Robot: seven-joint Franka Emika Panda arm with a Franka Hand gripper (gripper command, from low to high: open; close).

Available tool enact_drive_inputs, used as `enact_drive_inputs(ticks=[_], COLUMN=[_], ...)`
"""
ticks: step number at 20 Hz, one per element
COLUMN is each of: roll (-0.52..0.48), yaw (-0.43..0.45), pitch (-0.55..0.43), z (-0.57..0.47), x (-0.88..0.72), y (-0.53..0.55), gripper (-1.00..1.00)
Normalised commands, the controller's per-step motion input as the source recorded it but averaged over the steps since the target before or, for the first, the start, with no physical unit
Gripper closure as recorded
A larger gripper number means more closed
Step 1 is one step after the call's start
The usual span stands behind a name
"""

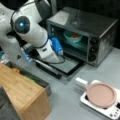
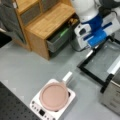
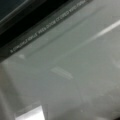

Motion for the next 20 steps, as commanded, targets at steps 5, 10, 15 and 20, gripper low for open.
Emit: enact_drive_inputs(ticks=[5, 10, 15, 20], roll=[0.254, 0.166, 0.119, 0.074], yaw=[0.011, -0.022, -0.111, -0.126], pitch=[-0.133, -0.192, -0.159, -0.163], z=[-0.10, -0.22, -0.27, -0.14], x=[-0.13, -0.08, -0.12, -0.18], y=[0.37, 0.25, 0.18, 0.21], gripper=[-1.00, -1.00, -1.00, -1.00])
